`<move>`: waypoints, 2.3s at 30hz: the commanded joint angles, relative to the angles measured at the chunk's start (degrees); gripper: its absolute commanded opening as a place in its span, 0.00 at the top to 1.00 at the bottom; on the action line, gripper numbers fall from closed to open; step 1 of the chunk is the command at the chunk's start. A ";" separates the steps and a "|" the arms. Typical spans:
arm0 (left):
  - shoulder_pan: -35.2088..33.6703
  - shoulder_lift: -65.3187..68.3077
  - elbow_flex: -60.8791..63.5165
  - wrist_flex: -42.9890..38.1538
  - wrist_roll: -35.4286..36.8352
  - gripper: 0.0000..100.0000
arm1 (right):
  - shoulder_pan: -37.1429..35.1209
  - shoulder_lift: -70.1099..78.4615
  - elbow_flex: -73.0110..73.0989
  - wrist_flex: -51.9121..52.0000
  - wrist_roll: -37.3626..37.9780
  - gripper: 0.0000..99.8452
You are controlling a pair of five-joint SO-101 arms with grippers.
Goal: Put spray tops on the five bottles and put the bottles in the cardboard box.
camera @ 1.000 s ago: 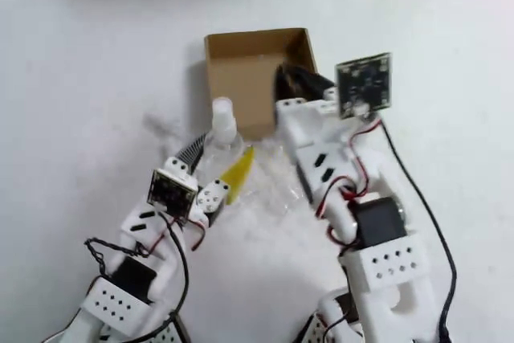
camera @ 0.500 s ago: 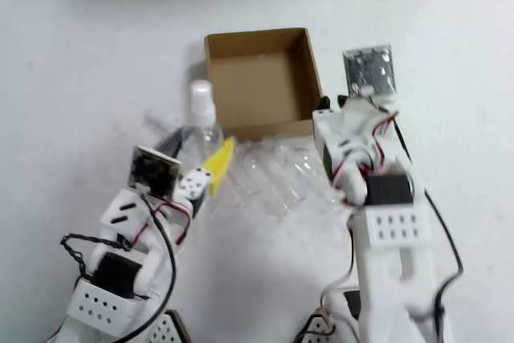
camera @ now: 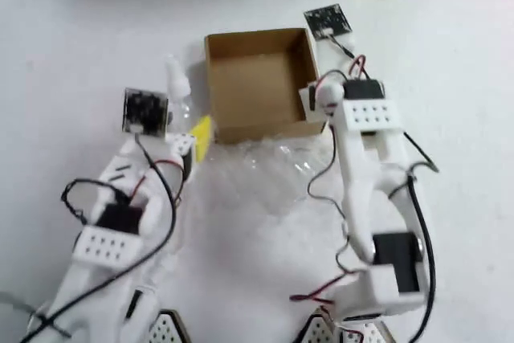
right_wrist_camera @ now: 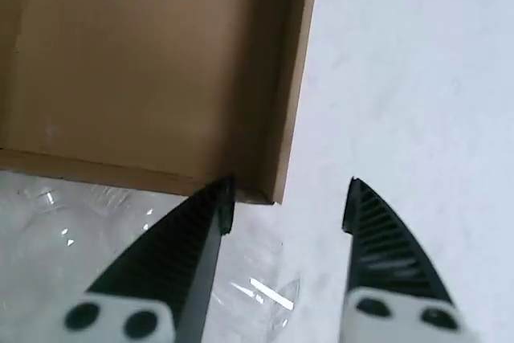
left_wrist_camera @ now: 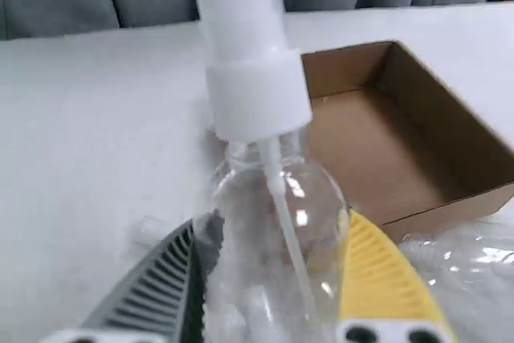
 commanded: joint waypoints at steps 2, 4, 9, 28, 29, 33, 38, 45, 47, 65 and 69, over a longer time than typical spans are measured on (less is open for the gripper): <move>-3.12 9.71 -4.31 -11.43 0.62 0.98 | 0.48 8.04 -10.55 0.31 0.35 0.84; -3.12 10.15 -4.31 -12.22 0.62 0.98 | 0.40 11.56 -12.57 0.31 0.26 0.84; -2.86 10.15 -4.31 -12.40 0.62 0.98 | 0.22 20.26 -17.76 0.22 0.26 0.86; -3.03 10.15 -4.31 -12.40 0.62 0.98 | -3.38 26.68 -24.44 15.52 0.18 0.97; -3.03 10.15 -4.31 -12.40 0.62 0.98 | -3.12 26.68 -24.53 15.52 0.18 0.97; -3.03 10.15 -4.31 -12.40 0.62 0.98 | -3.03 26.68 -27.60 18.33 0.70 0.87; -3.03 10.15 -4.31 -12.40 0.62 0.98 | -3.56 26.68 -36.40 25.80 0.70 0.76; -3.03 10.51 -4.22 -12.40 0.62 0.98 | -2.95 26.68 -51.25 42.51 0.35 0.90; -3.03 10.51 -4.22 -12.40 0.62 0.98 | -1.80 25.36 -49.76 42.51 0.26 0.98; -6.55 10.51 -5.63 -12.22 10.81 0.98 | -8.48 -7.34 -8.44 29.32 0.18 0.98; -8.31 10.51 -6.07 -12.40 12.40 0.98 | -10.77 -12.26 -3.34 24.04 0.18 0.98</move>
